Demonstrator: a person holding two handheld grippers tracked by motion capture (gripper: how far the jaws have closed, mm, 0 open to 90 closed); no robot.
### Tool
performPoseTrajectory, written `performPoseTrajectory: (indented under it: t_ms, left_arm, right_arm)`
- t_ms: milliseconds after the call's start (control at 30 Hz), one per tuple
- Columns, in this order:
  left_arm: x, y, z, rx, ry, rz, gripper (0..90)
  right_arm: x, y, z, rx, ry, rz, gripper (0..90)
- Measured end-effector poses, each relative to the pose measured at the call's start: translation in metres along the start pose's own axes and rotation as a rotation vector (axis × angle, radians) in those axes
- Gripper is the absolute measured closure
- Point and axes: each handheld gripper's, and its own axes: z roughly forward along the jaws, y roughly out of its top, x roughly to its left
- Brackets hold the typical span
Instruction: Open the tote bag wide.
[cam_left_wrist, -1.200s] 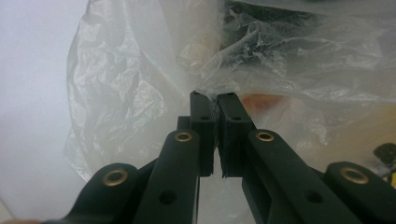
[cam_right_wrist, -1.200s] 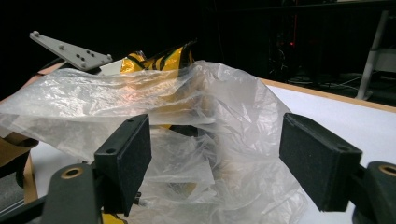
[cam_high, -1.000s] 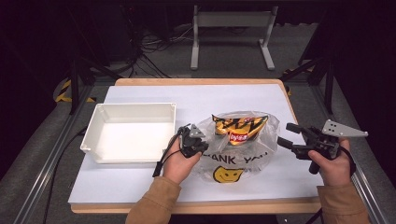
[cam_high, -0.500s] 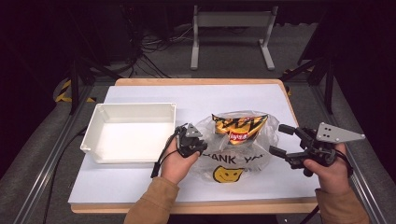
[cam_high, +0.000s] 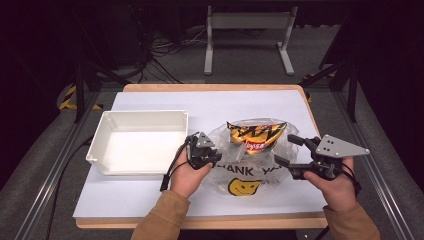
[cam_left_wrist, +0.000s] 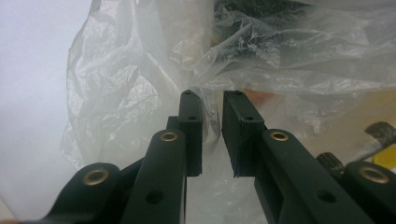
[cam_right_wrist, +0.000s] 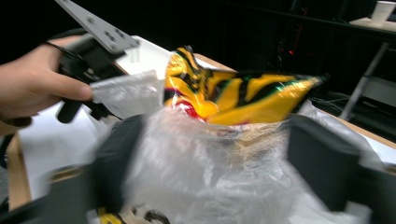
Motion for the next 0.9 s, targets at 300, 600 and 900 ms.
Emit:
performPoseTrajectory:
  t_ms: [300, 600, 900]
  left_arm:
    - [0.001, 0.0, 0.001, 0.014, 0.003, 0.001, 80.0]
    - [0.0, -0.002, 0.008, 0.033, 0.0, 0.001, 81.6]
    - [0.001, -0.007, 0.018, 0.083, 0.02, 0.001, 82.0]
  right_arm:
    - [-0.016, -0.015, 0.001, 0.071, -0.008, 0.002, 81.2]
    - [-0.032, -0.045, 0.016, 0.188, -0.005, 0.052, 90.0]
    - [-0.045, -0.079, 0.034, 0.322, 0.001, 0.146, 88.7]
